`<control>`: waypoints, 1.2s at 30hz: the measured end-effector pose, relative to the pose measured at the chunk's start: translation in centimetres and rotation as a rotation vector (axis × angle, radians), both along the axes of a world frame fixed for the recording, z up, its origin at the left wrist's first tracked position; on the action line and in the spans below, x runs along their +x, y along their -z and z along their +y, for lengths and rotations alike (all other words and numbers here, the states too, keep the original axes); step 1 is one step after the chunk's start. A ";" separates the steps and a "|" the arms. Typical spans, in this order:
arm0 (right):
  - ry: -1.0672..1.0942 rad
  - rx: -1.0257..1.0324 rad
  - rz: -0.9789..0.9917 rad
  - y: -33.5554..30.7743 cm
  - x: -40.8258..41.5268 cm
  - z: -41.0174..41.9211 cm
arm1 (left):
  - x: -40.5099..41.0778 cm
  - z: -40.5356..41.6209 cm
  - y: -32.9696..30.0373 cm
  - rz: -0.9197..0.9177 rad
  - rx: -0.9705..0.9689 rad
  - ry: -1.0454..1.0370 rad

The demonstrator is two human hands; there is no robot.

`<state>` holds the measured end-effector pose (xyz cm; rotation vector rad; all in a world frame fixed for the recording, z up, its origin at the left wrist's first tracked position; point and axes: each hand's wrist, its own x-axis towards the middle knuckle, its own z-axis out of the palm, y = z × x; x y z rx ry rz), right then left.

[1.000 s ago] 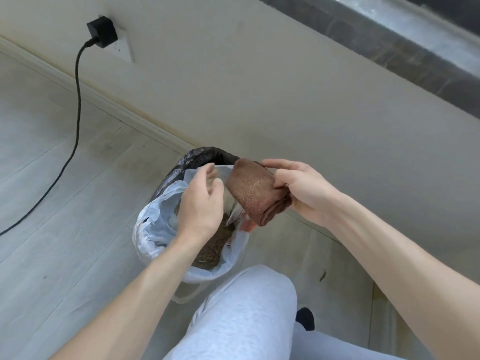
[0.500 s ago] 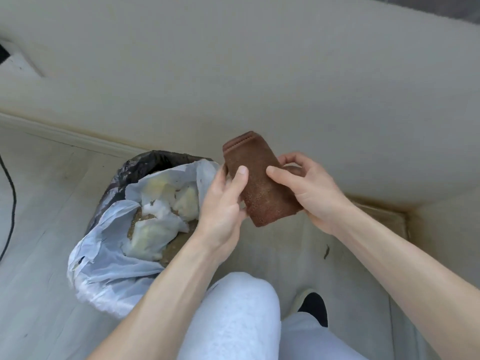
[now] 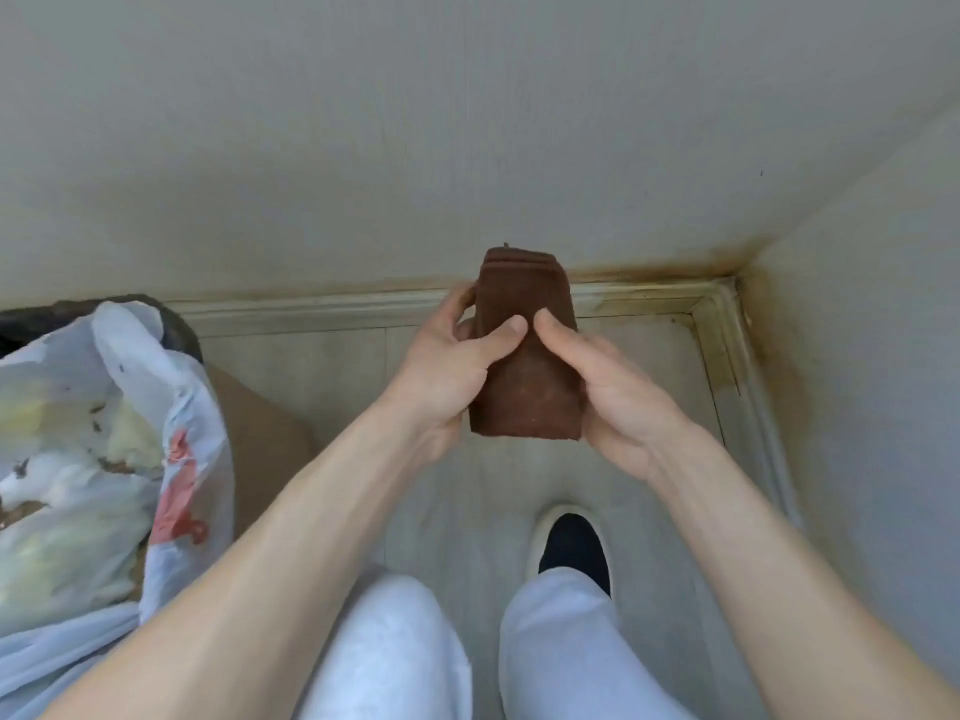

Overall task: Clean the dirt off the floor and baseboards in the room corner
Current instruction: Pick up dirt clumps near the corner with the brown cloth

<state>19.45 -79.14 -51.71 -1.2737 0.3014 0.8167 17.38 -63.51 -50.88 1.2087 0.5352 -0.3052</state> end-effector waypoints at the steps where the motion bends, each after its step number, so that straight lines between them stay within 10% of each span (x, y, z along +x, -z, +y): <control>1: 0.068 0.029 0.015 1.3 -0.2 -0.6 | 0.3 -0.6 0.9 0.006 0.045 0.070; 8: 0.256 -0.434 -0.106 9.7 0.1 -9.6 | 1.1 -0.2 4.8 0.156 0.352 0.206; 17: -0.543 -1.208 -0.838 15.5 10.7 -11.1 | 2.1 0.8 7.4 0.214 0.382 0.348; 28: -0.747 -0.992 -0.856 18.8 0.2 -10.5 | 1.9 1.5 7.7 0.214 0.371 0.373; 36: -0.049 -1.027 -0.582 14.8 1.5 -16.0 | 0.8 2.5 5.8 0.164 0.357 0.347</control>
